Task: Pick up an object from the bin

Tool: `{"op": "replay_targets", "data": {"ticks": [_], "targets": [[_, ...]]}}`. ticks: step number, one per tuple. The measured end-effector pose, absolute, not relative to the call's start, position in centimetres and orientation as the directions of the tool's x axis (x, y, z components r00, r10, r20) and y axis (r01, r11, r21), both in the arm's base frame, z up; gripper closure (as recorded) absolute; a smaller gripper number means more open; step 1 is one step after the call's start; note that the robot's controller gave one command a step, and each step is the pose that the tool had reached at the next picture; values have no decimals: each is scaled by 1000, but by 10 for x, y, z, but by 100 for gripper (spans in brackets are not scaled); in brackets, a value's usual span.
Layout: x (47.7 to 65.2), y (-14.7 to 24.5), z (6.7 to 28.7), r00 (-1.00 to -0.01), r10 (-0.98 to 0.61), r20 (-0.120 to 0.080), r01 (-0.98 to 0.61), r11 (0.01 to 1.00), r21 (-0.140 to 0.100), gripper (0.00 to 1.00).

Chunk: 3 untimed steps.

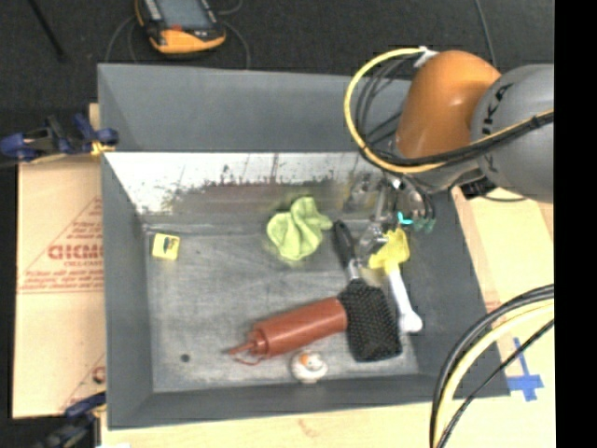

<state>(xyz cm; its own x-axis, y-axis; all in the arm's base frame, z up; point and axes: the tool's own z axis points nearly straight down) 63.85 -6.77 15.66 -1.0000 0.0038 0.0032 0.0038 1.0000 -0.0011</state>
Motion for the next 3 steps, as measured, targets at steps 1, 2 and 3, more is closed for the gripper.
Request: {"op": "replay_targets", "data": {"ticks": [1, 2, 3], "targets": [[640, -68, 162, -1000, 3, -5, 3, 1000, -2, 0], [603, -26, 150, -979, -202, -8, -202, 979, -4, 0], [581, -1, 145, -963, -268, -3, -268, 963, 3, 0]]}}
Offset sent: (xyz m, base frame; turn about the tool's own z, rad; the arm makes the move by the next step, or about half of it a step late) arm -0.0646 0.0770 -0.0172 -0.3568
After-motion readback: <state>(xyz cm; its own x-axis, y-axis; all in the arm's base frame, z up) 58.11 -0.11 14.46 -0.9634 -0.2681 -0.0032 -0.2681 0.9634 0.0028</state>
